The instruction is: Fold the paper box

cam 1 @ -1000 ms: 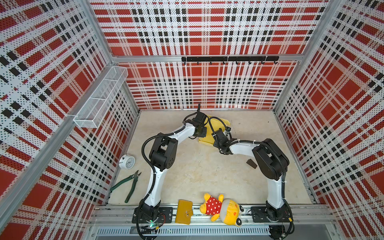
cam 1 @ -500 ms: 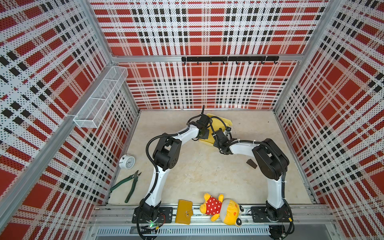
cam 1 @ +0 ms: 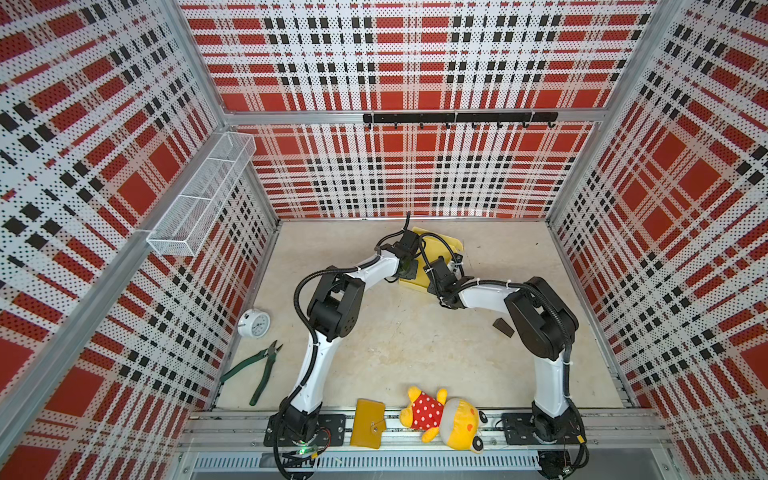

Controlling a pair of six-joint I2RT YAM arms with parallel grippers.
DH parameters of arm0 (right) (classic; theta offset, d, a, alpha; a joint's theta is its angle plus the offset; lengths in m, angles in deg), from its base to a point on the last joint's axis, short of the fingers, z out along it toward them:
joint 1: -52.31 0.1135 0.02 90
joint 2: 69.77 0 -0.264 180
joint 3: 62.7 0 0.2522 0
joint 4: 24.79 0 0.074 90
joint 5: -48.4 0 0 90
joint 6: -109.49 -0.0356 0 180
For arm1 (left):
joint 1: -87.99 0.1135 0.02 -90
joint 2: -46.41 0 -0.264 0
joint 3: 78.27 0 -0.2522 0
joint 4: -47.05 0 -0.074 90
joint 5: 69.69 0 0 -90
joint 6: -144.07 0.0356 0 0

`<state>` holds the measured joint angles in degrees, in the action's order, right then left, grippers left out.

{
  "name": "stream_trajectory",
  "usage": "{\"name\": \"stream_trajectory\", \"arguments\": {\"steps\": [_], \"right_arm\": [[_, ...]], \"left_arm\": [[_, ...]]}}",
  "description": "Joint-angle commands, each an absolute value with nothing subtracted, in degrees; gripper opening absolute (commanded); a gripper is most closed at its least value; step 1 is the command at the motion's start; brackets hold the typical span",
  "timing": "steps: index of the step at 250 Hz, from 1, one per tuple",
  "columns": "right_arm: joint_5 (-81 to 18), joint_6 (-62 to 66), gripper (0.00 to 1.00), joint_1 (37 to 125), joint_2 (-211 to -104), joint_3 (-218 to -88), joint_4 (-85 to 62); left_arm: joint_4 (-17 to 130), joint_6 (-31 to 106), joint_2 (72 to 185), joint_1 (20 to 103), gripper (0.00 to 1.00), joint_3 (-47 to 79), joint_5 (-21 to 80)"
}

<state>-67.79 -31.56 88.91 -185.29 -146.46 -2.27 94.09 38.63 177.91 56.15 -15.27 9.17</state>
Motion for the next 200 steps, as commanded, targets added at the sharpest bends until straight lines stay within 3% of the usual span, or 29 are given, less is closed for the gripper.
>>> {"name": "stream_trajectory", "arguments": {"steps": [1,29,71,153,181,200], "right_arm": [[-66.9,-32.2,0.0,89.3,-186.7,-148.7,-5.3],[-66.9,-32.2,0.0,89.3,-186.8,-149.0,-5.2],[-66.9,-32.3,0.0,89.3,-186.8,-148.8,-5.0],[-66.7,-32.2,0.0,89.3,-186.8,-148.9,-5.1],[-66.7,-32.2,0.0,89.3,-186.8,-148.9,-5.2],[-66.5,-32.3,0.0,89.3,-186.8,-148.9,-5.3]], "left_arm": [[96.1,39.3,175.5,55.2,0.31,-14.2,10.1],[96.1,39.4,173.8,55.1,0.32,-14.1,10.3],[96.3,40.0,171.4,55.7,0.41,-13.8,11.3],[95.8,41.3,170.1,56.4,0.38,-12.8,12.4],[95.8,41.2,171.3,56.6,0.16,-12.7,11.7],[96.0,41.2,172.5,56.7,0.08,-13.1,11.8]]}}
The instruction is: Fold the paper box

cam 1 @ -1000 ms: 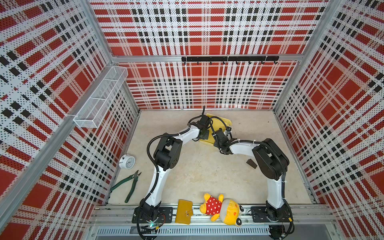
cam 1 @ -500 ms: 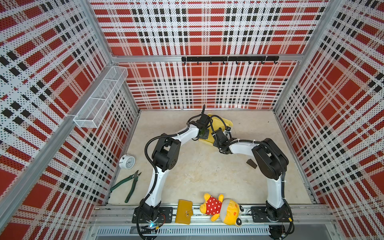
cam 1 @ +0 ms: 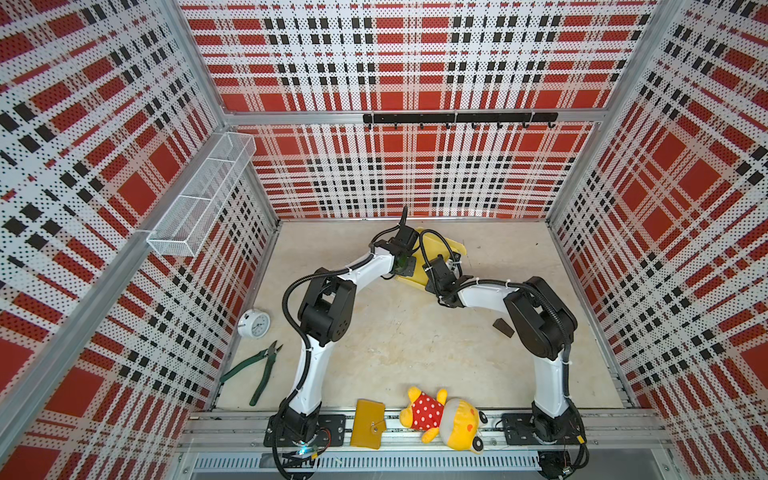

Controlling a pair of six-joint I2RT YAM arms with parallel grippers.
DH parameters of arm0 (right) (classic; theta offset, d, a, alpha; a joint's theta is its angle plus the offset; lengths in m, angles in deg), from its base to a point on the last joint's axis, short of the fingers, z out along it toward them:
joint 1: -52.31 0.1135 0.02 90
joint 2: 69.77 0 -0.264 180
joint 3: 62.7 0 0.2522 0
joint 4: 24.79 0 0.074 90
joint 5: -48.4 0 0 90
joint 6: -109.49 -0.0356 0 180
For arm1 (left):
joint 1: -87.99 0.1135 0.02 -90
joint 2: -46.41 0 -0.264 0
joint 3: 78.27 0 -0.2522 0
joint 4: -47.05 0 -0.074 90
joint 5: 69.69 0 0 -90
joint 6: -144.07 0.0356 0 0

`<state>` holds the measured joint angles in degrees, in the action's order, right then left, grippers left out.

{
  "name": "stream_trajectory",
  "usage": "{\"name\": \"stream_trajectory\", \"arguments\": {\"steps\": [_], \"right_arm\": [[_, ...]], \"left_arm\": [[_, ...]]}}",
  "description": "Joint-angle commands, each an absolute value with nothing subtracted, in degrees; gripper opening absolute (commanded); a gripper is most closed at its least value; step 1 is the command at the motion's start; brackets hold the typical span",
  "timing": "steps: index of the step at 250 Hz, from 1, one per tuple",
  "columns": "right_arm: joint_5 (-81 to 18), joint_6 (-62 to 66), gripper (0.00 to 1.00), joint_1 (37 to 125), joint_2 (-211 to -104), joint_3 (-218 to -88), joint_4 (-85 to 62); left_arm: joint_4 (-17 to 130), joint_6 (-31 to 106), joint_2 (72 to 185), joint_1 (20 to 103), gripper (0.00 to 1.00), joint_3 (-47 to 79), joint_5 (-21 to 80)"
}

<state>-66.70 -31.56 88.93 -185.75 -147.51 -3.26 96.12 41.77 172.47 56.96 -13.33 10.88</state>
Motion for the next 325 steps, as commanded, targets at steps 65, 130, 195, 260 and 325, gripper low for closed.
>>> {"name": "stream_trajectory", "arguments": {"steps": [65,130,195,260,325], "right_arm": [[-66.6,-32.3,0.0,89.2,-186.7,-148.8,-5.2],[-66.6,-32.2,0.0,89.2,-186.9,-148.8,-5.2],[-66.6,-32.2,0.0,89.2,-186.9,-149.0,-5.1],[-66.6,-32.3,0.0,89.2,-186.9,-149.0,-5.0],[-66.4,-32.1,0.0,89.2,-187.1,-149.2,-5.0]], "left_arm": [[96.8,40.3,175.1,56.3,0.0,-13.9,10.9],[96.8,40.2,171.6,56.0,0.4,-13.1,14.5],[94.1,39.0,163.9,57.4,0.53,-8.3,21.5],[91.7,38.0,161.3,60.4,0.58,-5.8,28.7],[90.5,38.0,159.7,62.4,0.59,-3.1,28.0]]}}
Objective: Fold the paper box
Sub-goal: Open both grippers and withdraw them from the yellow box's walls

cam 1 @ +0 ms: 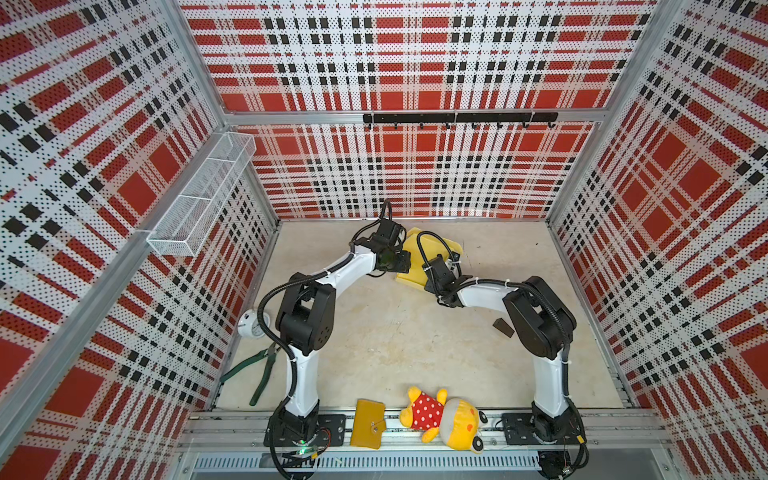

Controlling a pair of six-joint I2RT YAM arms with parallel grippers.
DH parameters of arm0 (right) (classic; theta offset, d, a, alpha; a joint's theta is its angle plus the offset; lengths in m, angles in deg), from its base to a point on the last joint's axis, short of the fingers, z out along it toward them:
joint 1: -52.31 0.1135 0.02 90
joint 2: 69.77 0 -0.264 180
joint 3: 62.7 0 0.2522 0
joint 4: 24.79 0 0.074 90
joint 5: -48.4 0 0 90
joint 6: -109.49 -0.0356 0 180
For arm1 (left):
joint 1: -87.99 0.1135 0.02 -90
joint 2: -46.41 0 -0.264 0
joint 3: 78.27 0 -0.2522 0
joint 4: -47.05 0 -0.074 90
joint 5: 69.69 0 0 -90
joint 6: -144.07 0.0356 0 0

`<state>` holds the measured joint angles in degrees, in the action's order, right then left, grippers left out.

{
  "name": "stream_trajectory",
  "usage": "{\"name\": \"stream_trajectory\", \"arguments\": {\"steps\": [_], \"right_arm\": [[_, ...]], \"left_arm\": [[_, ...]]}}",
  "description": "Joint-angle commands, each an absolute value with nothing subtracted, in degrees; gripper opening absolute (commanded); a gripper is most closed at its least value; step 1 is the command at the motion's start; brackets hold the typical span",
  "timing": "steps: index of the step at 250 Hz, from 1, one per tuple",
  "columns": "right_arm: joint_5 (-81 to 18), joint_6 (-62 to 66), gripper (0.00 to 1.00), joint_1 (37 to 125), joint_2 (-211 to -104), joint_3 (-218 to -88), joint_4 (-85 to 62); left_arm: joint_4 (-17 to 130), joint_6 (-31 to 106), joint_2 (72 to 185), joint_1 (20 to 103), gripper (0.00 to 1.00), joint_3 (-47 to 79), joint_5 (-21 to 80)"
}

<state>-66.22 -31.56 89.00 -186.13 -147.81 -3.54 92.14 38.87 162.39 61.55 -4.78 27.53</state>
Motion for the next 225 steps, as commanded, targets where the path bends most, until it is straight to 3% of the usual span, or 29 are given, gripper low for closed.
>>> {"name": "stream_trajectory", "arguments": {"steps": [1,20,30,70,127,170,191,197,209,225], "right_arm": [[-66.4,-32.1,0.0,89.2,-187.1,-149.2,-5.0],[-66.3,-32.0,0.0,89.2,-187.0,-149.2,-5.1],[-66.3,-31.8,0.0,89.2,-187.0,-149.2,-5.1],[-66.1,-31.4,0.15,89.2,-187.1,-149.4,-5.3],[-67.0,-30.7,0.28,89.2,-184.5,-146.4,-8.8],[-67.1,-30.8,0.43,89.2,-181.7,-143.3,-11.4],[-67.8,-31.5,0.52,89.2,-179.4,-141.6,-11.6],[-68.0,-31.5,0.62,89.2,-178.8,-141.0,-11.7],[-68.1,-31.5,0.69,89.2,-177.4,-140.1,-11.9],[-68.0,-32.1,0.73,89.2,-175.6,-139.0,-11.3]], "left_arm": [[90.4,38.0,159.6,62.5,0.59,-3.0,28.0],[89.6,38.4,158.2,62.8,0.6,-1.4,27.8],[88.9,38.7,157.1,63.0,0.66,-0.3,27.3],[86.8,42.0,151.3,63.1,0.82,4.8,24.0],[83.8,44.0,144.6,66.4,0.91,11.6,23.6],[82.7,44.1,141.3,70.0,1.0,13.2,24.5],[81.8,44.6,139.7,70.2,1.0,14.6,25.9],[81.5,44.8,139.3,71.8,0.99,15.0,26.5],[80.9,45.0,138.5,72.3,0.99,15.8,27.7],[80.2,45.0,137.6,73.1,0.99,16.7,28.6]]}}
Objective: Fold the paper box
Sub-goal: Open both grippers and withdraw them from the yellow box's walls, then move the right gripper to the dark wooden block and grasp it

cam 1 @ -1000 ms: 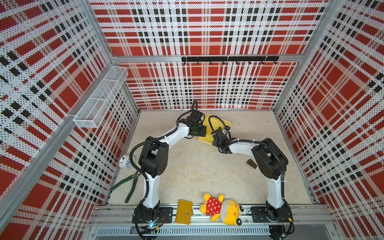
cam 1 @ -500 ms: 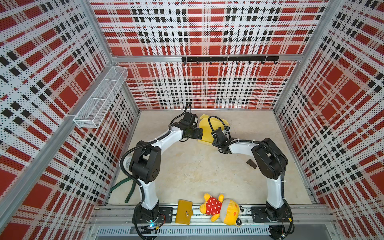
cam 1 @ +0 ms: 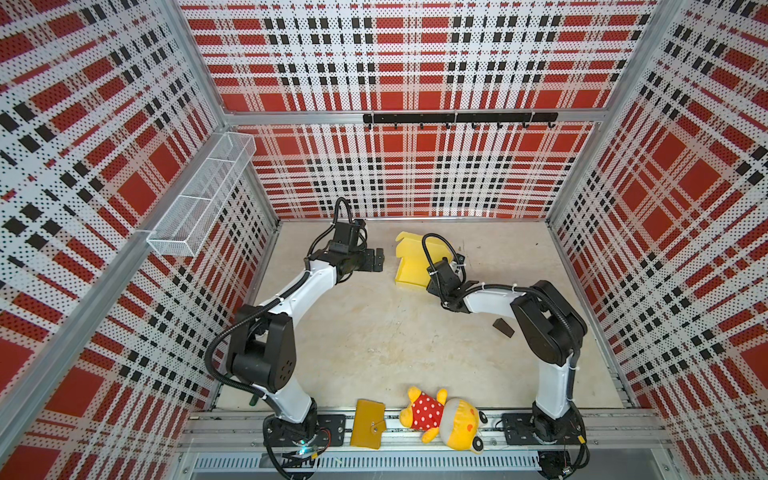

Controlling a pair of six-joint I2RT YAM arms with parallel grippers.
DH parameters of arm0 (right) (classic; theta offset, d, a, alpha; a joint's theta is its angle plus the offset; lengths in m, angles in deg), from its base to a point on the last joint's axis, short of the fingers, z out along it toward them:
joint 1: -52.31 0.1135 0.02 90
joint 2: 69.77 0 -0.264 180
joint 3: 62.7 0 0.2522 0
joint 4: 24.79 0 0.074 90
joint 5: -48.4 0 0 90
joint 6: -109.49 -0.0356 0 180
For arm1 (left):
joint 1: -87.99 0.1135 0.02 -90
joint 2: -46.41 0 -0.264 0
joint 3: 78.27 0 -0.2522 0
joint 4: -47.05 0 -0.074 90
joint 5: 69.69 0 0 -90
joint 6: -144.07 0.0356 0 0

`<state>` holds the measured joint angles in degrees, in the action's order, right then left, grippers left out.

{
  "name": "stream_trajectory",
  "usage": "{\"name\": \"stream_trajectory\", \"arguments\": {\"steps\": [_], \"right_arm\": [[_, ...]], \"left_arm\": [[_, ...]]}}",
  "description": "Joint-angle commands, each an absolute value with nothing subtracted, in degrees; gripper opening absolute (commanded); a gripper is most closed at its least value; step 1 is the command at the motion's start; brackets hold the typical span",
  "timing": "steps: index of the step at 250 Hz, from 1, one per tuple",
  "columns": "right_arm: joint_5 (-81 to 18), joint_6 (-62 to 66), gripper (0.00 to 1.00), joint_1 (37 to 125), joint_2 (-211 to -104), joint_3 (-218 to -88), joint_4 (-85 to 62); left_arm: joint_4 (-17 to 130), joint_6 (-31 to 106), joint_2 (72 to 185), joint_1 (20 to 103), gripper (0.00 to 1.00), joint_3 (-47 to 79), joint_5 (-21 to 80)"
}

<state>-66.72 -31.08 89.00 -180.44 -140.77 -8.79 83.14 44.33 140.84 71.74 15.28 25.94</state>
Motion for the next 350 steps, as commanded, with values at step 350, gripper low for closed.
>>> {"name": "stream_trajectory", "arguments": {"steps": [350], "right_arm": [[-31.5,-6.4,0.98,60.9,-152.1,-128.5,27.0]], "left_arm": [[75.6,44.6,129.5,82.1,1.0,21.3,34.7]]}}
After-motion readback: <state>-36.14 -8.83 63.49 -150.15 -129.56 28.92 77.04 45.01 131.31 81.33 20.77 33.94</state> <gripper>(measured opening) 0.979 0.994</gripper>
